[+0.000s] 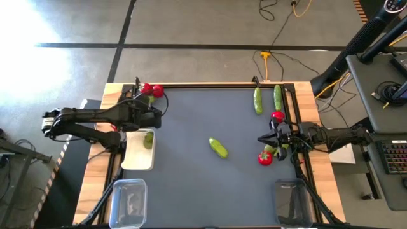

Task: Sort produce into baskets
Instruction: Put the green lime into the white bin

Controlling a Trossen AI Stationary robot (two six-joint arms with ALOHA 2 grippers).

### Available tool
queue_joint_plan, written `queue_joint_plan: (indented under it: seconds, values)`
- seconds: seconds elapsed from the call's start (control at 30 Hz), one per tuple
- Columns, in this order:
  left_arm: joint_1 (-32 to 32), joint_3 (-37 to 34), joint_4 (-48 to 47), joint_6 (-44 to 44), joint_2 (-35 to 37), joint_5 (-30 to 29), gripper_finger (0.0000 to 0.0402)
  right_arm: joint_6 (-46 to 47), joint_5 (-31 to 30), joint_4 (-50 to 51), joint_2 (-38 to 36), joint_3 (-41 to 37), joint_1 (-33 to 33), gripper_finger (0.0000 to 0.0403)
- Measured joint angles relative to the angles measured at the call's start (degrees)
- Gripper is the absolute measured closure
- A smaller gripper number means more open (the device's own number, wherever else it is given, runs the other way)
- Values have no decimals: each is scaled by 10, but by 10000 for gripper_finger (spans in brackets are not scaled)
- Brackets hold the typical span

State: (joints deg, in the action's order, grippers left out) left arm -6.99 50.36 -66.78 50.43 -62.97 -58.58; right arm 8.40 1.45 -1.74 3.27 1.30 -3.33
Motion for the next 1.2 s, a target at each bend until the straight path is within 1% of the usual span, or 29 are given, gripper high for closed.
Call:
queue_joint_plan:
  seconds: [0.07,0.13,0.23,0.4,0.5,0.6,0.7,0.83,0.93,1.1,1.2]
  values:
    - [-18,20,-43,-7,-9,31,106,0,0,0,0,0,0,394]
    - [-42,42,-70,-40,-23,63,106,0,0,0,0,0,0,394]
    - [-87,75,-52,-123,-47,100,106,0,0,0,0,0,0,394]
    - [-175,148,-34,-255,-88,212,117,0,0,0,0,0,0,394]
    - [-235,190,-39,-304,-115,259,125,0,0,0,0,0,0,394]
    - [-298,221,-35,-330,-143,326,129,0,0,0,0,0,0,394]
    - [-352,229,-15,-327,-173,366,129,0,0,0,0,0,0,394]
    - [-400,215,25,-303,-217,430,122,0,0,0,0,0,0,394]
    - [-418,205,54,-294,-252,434,117,0,0,0,0,0,0,394]
    - [-447,202,59,-286,-316,438,114,0,0,0,0,0,0,394]
    - [-462,202,64,-286,-346,455,113,0,0,0,0,0,0,394]
